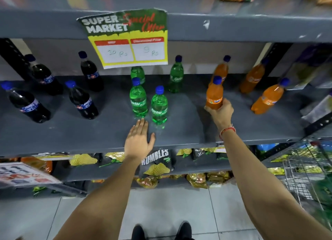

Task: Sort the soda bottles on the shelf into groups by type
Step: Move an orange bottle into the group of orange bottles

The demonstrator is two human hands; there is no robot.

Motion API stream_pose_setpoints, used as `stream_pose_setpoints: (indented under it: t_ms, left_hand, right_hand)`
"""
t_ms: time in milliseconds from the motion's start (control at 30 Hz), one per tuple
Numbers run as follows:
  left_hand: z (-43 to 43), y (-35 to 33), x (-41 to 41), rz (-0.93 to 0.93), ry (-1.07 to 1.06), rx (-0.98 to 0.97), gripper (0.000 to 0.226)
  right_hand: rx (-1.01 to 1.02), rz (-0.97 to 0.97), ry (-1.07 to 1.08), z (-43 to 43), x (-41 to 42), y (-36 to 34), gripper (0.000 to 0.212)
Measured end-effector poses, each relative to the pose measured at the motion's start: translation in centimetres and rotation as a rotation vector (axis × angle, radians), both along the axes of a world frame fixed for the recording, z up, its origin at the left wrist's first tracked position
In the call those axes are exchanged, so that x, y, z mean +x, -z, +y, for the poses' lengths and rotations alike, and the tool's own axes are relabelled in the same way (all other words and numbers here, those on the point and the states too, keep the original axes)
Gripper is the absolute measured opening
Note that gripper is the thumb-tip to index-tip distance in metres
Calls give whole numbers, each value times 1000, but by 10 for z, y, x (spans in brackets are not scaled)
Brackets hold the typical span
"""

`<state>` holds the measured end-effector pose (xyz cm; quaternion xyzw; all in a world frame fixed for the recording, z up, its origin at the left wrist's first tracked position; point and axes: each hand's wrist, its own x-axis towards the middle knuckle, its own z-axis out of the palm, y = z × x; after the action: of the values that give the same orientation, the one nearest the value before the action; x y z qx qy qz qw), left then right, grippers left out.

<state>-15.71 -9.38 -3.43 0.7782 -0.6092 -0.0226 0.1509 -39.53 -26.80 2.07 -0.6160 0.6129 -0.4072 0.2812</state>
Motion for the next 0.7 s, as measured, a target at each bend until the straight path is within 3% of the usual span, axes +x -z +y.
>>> stream_pose_setpoints:
  t_ms: [100,233,533,700]
  left_hand:
    - [0,-1,-1,6,-8,0,70]
    - [0,-2,-1,6,-14,14,70]
    - [1,-6,-4,-13,-5,22,68]
    - [-1,-8,-4,-25,-12,19,67]
  right_hand:
    - [22,17,14,-13,-23,-3,26]
    - [100,59,33,-25,-41,3,28]
    - [108,-107,73,-9,-47,26,68]
    - [61,-110,174,-8,-44,32,56]
